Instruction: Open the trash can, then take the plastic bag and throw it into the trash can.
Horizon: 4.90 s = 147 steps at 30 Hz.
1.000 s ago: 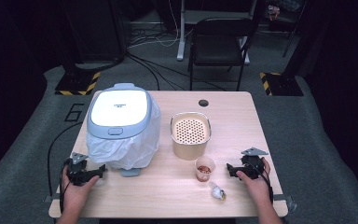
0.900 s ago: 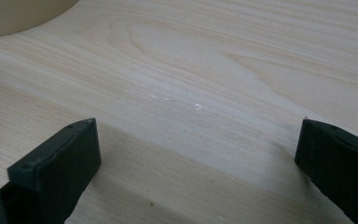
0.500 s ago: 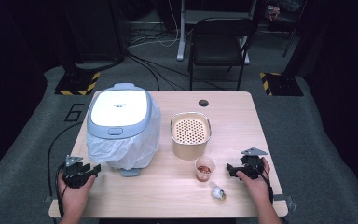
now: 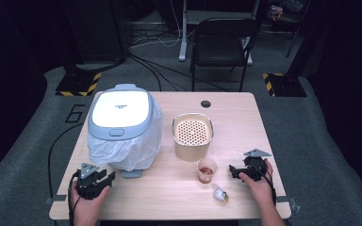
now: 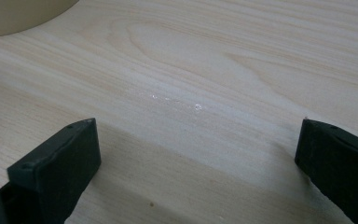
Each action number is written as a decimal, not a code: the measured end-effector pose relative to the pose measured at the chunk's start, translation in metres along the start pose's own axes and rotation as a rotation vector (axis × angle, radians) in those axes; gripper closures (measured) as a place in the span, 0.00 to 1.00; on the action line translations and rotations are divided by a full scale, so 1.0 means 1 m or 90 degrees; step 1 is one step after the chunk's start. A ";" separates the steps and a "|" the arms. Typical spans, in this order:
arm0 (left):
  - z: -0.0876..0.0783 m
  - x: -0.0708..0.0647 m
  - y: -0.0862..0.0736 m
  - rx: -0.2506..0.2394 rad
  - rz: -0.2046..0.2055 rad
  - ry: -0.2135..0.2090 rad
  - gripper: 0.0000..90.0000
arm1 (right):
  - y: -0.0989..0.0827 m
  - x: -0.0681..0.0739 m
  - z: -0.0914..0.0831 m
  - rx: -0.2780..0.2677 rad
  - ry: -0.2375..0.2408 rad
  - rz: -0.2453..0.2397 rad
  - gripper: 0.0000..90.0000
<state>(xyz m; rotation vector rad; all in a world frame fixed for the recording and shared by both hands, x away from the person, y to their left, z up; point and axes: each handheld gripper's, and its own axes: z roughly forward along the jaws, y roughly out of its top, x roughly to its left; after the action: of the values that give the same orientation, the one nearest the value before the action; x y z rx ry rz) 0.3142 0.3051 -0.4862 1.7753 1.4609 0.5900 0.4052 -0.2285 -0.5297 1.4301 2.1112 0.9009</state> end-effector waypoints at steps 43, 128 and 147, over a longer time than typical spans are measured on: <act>0.044 -0.054 -0.017 -0.062 0.067 0.000 0.77 | 0.000 0.001 0.000 0.001 -0.004 0.002 0.00; 0.054 -0.051 -0.020 -0.060 0.050 -0.014 0.77 | -0.011 0.054 -0.077 -0.035 0.184 -0.134 0.38; 0.054 -0.050 -0.020 -0.061 0.053 -0.019 0.77 | -0.022 0.068 -0.070 -0.005 0.273 -0.159 0.55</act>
<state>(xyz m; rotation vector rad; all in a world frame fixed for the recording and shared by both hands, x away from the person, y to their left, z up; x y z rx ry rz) 0.3296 0.2444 -0.5293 1.7684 1.3225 0.6624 0.3192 -0.1897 -0.4962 0.9993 2.5187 1.1919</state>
